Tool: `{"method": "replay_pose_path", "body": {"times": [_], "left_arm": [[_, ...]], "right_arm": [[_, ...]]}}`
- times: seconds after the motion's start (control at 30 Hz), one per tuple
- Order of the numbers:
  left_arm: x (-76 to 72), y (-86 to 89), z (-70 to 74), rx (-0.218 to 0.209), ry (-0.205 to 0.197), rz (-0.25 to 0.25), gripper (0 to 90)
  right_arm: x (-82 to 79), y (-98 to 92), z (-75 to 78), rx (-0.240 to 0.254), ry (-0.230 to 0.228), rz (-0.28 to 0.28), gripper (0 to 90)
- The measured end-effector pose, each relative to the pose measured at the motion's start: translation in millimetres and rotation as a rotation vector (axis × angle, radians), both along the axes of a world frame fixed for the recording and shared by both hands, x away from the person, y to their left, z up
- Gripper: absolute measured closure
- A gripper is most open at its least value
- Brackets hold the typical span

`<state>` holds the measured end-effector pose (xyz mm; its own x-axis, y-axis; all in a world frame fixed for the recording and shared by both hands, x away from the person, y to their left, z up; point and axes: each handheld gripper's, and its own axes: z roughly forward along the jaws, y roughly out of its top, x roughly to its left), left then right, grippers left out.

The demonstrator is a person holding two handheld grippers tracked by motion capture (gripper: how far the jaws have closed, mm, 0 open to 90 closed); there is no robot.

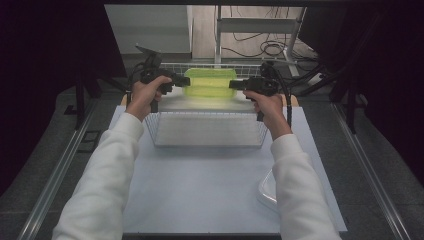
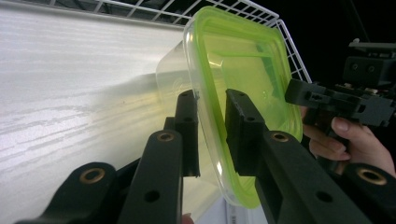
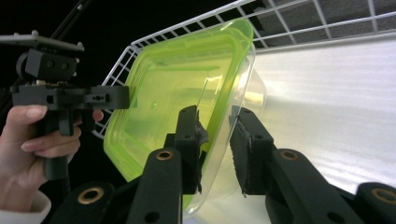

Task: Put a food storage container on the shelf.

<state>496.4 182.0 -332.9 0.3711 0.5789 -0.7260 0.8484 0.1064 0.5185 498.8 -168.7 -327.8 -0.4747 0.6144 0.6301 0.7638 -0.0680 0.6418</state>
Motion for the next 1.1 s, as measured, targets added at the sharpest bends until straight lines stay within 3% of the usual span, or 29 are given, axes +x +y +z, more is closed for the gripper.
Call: {"method": "replay_pose_path", "body": {"times": [0.2, 0.3, 0.47, 0.67, 0.8, 0.93, 1.1], "left_arm": [[4.2, -0.2, -5.6, -0.016, -0.011, 0.015, 72.9], [3.6, -1.4, -5.7, 0.007, -0.039, 0.02, 70.6], [1.0, -6.2, -4.7, 0.072, -0.092, 0.059, 50.8], [-14.7, -6.9, 11.2, 0.093, -0.215, 0.084, 34.9], [-33.3, -2.6, 22.3, 0.161, -0.289, 0.08, 29.3], [-55.9, 3.6, 28.4, 0.166, -0.334, 0.054, 28.1], [-87.0, 8.5, 27.0, 0.201, -0.374, 0.013, 27.2]], "right_arm": [[5.3, 1.1, -6.3, 0.037, 0.015, -0.037, 69.4], [5.9, 1.4, -6.7, 0.042, 0.015, -0.041, 68.4], [7.0, 2.7, -10.0, 0.06, 0.016, -0.075, 48.0], [-5.3, 2.9, 3.7, 0.057, -0.085, -0.115, 38.9], [-19.0, -3.9, 17.9, -0.003, -0.132, -0.092, 36.8], [-34.4, -10.4, 27.9, -0.087, -0.181, -0.078, 35.7], [-58.2, -18.9, 37.1, -0.17, -0.232, -0.017, 35.1]]}}
